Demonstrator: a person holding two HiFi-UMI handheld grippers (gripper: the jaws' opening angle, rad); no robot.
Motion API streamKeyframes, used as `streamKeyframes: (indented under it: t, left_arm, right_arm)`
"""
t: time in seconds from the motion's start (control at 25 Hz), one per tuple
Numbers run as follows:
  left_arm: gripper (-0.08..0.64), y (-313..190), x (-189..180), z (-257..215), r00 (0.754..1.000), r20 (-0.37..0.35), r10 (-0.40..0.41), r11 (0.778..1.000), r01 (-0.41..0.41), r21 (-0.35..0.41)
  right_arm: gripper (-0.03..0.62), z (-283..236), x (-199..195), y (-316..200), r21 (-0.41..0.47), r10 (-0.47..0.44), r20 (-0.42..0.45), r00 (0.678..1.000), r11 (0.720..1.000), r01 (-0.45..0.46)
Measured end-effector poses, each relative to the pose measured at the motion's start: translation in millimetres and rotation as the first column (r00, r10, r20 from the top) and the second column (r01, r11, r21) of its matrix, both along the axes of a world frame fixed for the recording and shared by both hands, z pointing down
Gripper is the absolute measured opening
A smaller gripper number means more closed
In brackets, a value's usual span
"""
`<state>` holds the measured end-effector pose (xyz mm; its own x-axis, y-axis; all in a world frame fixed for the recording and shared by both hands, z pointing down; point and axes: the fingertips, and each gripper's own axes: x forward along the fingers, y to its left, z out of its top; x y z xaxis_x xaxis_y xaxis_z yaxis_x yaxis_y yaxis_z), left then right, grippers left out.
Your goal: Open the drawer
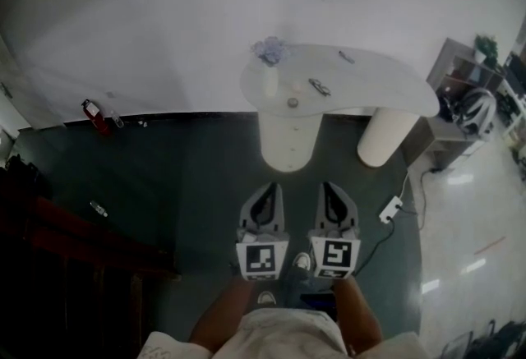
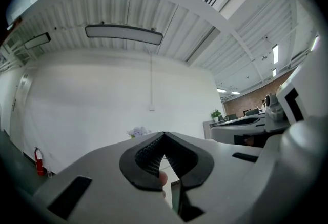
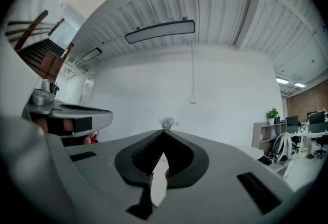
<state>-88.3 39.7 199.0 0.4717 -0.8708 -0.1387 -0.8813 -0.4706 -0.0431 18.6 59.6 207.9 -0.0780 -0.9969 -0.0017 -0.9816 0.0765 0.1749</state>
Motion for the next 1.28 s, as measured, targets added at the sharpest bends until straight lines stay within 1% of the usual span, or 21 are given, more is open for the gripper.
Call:
streamKeyframes:
  t: [0.12,0.32,0.44,0.6,0.72,0.8,0.92,1.16,1.2,1.24,1.28]
  left_arm:
    - [0.002,-30.3,17.1,-0.6,1.0,0.007,-0.018,1.0,0.017,0.022]
    - [0.002,-89.6,48.1,-5.7,0.998,-0.007,-0.054,0.998,0.054,0.01]
    - [0.002,-122.4,66.5,-11.7,0.997,0.001,-0.073,0.997,0.073,0.021]
    - [0.002,-154.8,91.2,-10.2,0.995,0.024,-0.095,0.995,0.094,0.019]
    - [0.002,-175.7,104.5,-11.0,0.994,0.028,-0.107,0.994,0.106,0.029]
    - [0.002,-187.6,109.6,-9.6,0.993,0.038,-0.113,0.993,0.112,0.035]
    - [0.002,-203.1,111.9,-1.4,0.992,0.04,-0.12,0.993,0.12,0.005]
    - [0.002,-240.6,100.0,16.1,0.993,0.032,-0.116,0.993,0.117,-0.02]
    - [0.002,-248.1,95.9,19.6,0.993,0.043,-0.11,0.994,0.111,-0.016]
    - [0.002,-255.9,91.8,23.2,0.992,0.07,-0.101,0.995,0.102,-0.005]
    - [0.002,-264.0,88.0,26.5,0.989,0.113,-0.091,0.996,0.089,0.015]
  right_arm:
    - [0.003,5.7,20.5,-32.3,-0.004,-0.006,0.021,1.0,1.0,0.006]
    - [0.003,3.3,56.5,-92.7,0.003,-0.029,0.035,0.999,1.0,0.029]
    - [0.003,-1.0,76.4,-126.5,0.012,-0.044,0.046,0.998,0.999,0.044]
    - [0.003,0.2,101.2,-160.5,0.006,-0.062,0.062,0.996,0.998,0.062]
    - [0.003,4.4,113.2,-183.2,0.003,-0.078,0.064,0.995,0.997,0.078]
    - [0.003,8.8,117.4,-196.5,-0.002,-0.085,0.065,0.994,0.996,0.085]
    - [0.003,16.5,118.1,-213.7,-0.016,-0.095,0.067,0.993,0.995,0.096]
    - [0.003,39.4,103.8,-249.6,-0.061,-0.087,0.054,0.995,0.994,0.091]
    - [0.003,44.2,98.7,-256.4,-0.061,-0.083,0.05,0.995,0.994,0.086]
    - [0.003,49.5,93.6,-263.5,-0.061,-0.078,0.046,0.996,0.995,0.081]
    - [0.003,55.3,89.1,-270.8,-0.061,-0.073,0.042,0.996,0.995,0.075]
